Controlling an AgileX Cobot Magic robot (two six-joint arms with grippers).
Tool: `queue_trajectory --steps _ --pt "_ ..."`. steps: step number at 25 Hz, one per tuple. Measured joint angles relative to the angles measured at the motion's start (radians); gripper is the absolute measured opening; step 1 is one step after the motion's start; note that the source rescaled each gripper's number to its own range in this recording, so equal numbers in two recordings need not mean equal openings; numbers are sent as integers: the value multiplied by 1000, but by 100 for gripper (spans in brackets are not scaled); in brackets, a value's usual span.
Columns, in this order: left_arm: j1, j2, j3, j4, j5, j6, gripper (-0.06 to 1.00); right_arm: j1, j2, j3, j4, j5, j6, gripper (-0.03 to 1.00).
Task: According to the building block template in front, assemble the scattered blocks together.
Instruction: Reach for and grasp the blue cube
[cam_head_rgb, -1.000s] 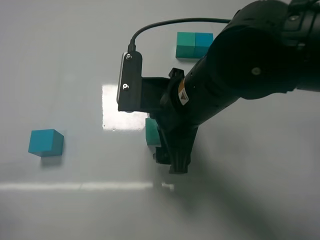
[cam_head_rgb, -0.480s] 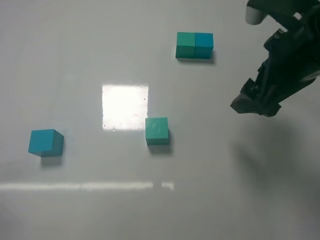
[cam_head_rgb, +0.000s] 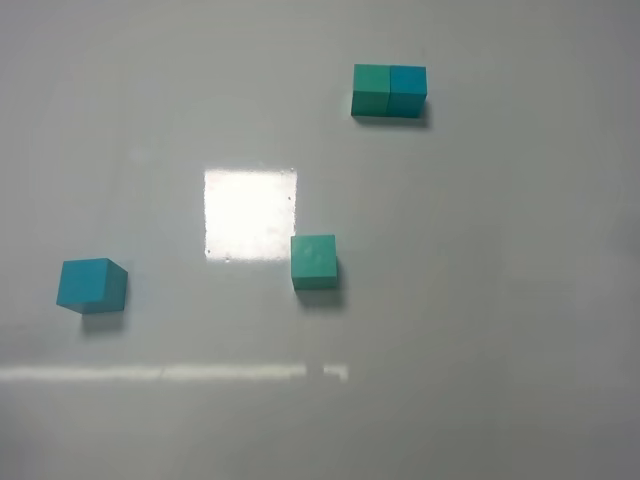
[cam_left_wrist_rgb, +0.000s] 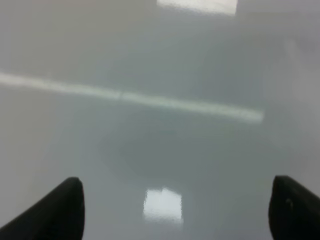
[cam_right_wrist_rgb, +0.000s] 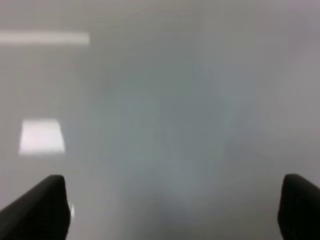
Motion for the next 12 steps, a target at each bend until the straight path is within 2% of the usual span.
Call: queue_trajectory --steps 3,6,9,12 --pt "0 0 0 0 0 0 76 -22 -126 87 2 32 40 98" --pt "0 0 0 0 0 0 76 -23 -259 185 61 45 51 97" --pt "0 0 0 0 0 0 76 -23 -415 288 129 38 22 96" --pt "0 0 0 0 0 0 76 -23 -554 384 145 36 -1 96"
